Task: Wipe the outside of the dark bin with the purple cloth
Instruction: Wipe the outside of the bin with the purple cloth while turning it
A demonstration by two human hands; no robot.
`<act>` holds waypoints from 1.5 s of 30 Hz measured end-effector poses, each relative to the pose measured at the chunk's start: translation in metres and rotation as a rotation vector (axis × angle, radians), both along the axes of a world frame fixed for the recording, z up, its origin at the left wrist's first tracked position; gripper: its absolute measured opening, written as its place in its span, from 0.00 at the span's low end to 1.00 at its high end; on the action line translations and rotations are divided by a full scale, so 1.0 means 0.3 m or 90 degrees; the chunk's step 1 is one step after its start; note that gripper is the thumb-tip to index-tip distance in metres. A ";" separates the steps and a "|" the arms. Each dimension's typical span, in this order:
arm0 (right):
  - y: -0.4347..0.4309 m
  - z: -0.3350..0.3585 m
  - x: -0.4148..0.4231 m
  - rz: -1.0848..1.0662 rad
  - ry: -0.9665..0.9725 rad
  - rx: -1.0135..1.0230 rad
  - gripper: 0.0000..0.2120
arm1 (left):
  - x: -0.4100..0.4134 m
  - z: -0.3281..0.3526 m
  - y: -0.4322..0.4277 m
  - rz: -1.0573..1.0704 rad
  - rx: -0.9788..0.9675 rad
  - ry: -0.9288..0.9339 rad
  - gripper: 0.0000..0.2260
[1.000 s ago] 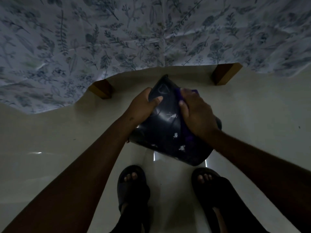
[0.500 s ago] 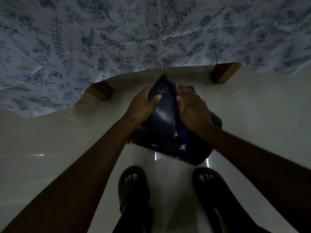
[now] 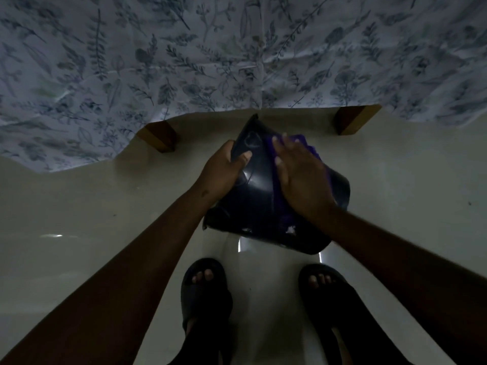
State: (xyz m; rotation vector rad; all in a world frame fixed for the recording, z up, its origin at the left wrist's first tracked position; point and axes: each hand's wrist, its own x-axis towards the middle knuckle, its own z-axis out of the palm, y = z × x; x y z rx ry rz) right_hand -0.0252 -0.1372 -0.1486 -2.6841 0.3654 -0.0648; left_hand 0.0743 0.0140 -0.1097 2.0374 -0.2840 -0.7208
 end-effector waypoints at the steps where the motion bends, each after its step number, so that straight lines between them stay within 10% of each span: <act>1: -0.023 0.002 0.043 -0.037 0.009 0.035 0.22 | -0.005 -0.002 0.003 0.002 0.003 -0.005 0.08; 10: 0.085 -0.019 -0.182 0.252 -0.032 -0.078 0.23 | 0.029 -0.001 -0.008 -0.037 0.076 -0.024 0.08; 17: -0.087 -0.016 0.081 -0.052 0.062 0.152 0.23 | 0.019 0.014 -0.022 -0.028 0.087 -0.010 0.11; 25: 0.121 -0.009 -0.195 0.249 0.007 -0.116 0.26 | 0.070 0.012 -0.091 -0.028 0.115 0.013 0.12; 34: -0.104 -0.019 0.097 -0.076 0.064 0.154 0.21 | 0.063 0.013 -0.091 0.016 0.108 0.050 0.15; 45: 0.062 0.007 -0.095 0.070 0.020 -0.013 0.27 | 0.066 0.024 -0.095 0.004 0.094 0.075 0.13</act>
